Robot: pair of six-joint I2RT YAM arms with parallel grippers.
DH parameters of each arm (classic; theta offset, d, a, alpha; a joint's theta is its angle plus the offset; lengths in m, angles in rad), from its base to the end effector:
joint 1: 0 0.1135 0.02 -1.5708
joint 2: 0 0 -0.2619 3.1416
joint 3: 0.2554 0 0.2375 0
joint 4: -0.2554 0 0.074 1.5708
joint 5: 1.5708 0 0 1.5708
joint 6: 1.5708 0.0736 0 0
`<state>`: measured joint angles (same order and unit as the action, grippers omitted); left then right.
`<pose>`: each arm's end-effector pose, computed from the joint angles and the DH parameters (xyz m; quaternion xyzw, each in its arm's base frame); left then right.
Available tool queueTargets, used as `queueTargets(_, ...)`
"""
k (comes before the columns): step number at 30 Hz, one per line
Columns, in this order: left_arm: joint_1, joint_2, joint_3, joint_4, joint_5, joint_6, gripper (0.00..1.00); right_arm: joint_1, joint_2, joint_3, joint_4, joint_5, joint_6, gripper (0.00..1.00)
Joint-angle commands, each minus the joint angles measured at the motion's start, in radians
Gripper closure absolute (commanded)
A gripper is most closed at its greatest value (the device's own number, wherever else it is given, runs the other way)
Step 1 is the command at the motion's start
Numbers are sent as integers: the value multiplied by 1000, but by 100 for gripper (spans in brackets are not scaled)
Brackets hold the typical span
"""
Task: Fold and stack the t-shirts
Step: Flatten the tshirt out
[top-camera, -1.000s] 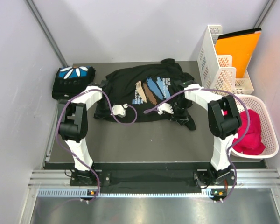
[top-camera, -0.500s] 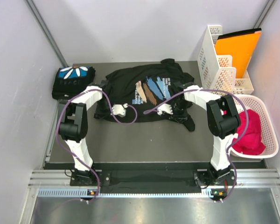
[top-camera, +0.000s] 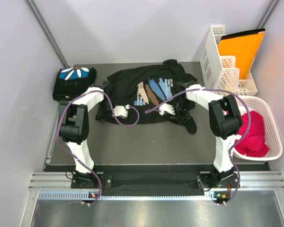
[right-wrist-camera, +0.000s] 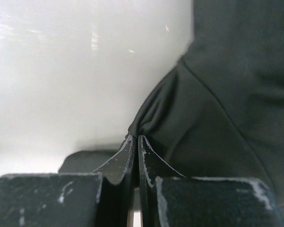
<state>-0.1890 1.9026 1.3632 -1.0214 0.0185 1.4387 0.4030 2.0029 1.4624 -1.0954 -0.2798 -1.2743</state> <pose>0.3286 -0.0642 0.1470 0.7269 0.6866 -0.0046 0.0095 0.3123 0.1552 0.1401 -0.7330 0.6650 0.1399 0.0296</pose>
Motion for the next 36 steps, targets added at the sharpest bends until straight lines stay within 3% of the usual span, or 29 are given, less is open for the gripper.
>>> queueTargets(1,3,-34,-10,6,29,19,100,0,39,185,-292,-156,-105,100)
queueTargets(3,3,-30,-4,4,26,22,100,5,56,275,-366,-180,-114,100)
queueTargets(10,-3,-10,31,-11,32,19,100,82,48,300,-360,-190,-155,100)
queueTargets(19,-12,3,34,-9,32,22,100,258,7,266,-193,-220,-82,100)
queueTargets(29,-27,10,36,-3,34,17,100,358,140,490,-173,-268,13,99)
queueTargets(31,-30,7,33,-2,41,15,100,381,154,504,-159,-272,33,92)
queueTargets(36,-33,0,22,-3,41,8,100,393,152,494,-94,-247,107,57)
